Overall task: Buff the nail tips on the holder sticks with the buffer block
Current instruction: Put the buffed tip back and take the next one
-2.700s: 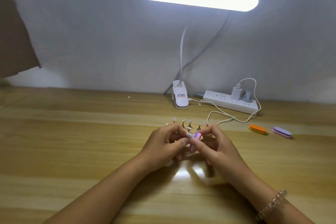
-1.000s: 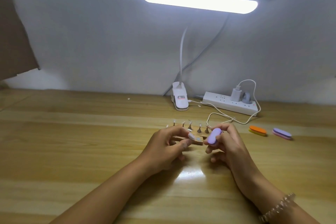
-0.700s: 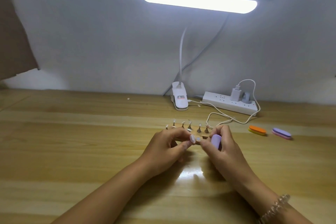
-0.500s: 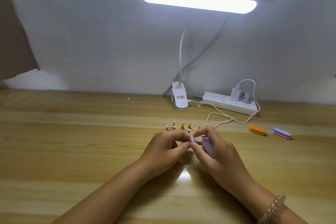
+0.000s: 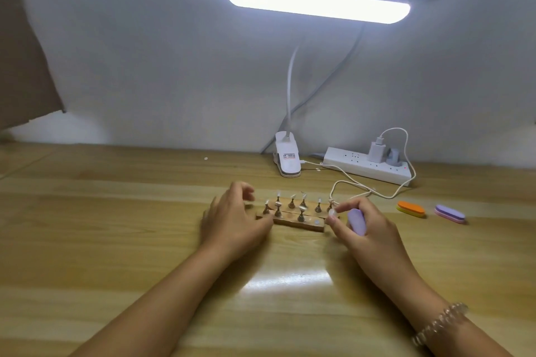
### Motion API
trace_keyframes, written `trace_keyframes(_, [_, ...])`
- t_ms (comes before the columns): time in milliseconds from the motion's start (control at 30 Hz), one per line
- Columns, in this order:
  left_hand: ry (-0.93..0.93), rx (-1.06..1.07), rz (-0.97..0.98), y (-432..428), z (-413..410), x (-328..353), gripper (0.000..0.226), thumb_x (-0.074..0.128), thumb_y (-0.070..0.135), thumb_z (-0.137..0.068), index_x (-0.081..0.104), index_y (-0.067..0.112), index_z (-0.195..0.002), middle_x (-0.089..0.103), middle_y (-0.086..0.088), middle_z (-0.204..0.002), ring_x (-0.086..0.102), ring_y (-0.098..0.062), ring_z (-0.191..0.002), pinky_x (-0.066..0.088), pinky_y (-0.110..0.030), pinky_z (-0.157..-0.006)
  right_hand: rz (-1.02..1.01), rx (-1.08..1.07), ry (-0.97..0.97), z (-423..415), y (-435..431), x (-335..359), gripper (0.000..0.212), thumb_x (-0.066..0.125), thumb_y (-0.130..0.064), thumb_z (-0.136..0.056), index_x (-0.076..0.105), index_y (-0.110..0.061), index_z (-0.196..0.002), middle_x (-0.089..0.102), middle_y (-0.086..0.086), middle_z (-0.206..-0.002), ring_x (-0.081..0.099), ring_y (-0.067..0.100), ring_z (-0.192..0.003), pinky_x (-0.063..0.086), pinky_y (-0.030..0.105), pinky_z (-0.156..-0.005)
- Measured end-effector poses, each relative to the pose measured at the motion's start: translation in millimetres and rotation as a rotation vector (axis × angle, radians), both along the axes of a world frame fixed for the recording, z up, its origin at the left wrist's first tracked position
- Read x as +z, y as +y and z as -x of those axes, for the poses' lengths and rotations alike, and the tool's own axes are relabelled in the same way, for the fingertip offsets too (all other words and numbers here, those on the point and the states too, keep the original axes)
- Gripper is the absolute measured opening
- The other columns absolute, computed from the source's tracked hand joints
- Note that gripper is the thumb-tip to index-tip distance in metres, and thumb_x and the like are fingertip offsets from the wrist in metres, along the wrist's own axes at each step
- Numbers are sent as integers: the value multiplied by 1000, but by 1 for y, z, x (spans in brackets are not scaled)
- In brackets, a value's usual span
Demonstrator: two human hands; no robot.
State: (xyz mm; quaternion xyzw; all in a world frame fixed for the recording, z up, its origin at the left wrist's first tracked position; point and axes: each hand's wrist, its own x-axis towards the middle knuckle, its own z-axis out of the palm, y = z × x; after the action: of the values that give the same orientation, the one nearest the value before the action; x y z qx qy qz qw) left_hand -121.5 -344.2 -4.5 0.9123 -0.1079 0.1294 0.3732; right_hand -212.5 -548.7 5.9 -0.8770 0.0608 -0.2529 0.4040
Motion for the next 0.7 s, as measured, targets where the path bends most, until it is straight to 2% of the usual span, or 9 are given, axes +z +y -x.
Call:
trace_keyframes(67, [75,-19,-111,-2,-1,-3,47,71,49,-74,47,39,-114,59,22,-112,51,-10,-115,32,-30,-92,13,9,20,-1,0,-1,14,72,-28,-87,61,-23,-94,65,-20,-97,59,1,-85,40,15,-70])
trace_keyframes(167, [35,-91,-149,-5,0,-5,37,68,50,-77,52,43,-110,55,23,-102,50,-8,-109,28,-29,-88,10,13,26,-1,-1,-1,12,70,-28,-87,61,-25,-94,65,-19,-95,59,2,-84,41,16,-71])
trace_keyframes(267, [12,-174,-122,-3,3,-3,23,69,43,-79,54,45,-96,54,19,-96,53,-7,-102,31,-28,-87,14,18,28,-1,-1,-1,12,70,-29,-88,61,-26,-95,66,-17,-94,60,7,-82,45,27,-74])
trace_keyframes(367, [-3,-254,-71,-3,6,-2,17,72,36,-78,58,41,-87,56,16,-93,55,-4,-91,41,-30,-88,28,23,41,0,0,-1,12,70,-29,-88,61,-28,-96,69,-11,-92,62,11,-81,49,33,-77])
trace_keyframes(467, [7,-306,-55,-3,8,-2,15,73,34,-78,61,38,-86,58,14,-94,55,-1,-88,45,-33,-89,47,32,47,-1,0,-2,13,70,-29,-88,61,-28,-96,70,-10,-92,62,11,-78,48,31,-76])
trace_keyframes(567, [-6,-339,-59,-2,8,-1,22,75,33,-77,55,42,-81,58,14,-95,54,-1,-86,45,-33,-87,75,34,52,-1,-1,-3,13,70,-29,-88,60,-28,-97,67,-15,-94,61,10,-81,46,29,-74])
trace_keyframes(700, [-46,-350,-52,-3,7,-3,23,74,30,-76,55,41,-82,56,15,-90,52,0,-84,46,-30,-82,112,40,43,0,2,-2,22,70,-36,-86,57,-32,-104,65,-5,-74,59,19,-68,48,36,-67])
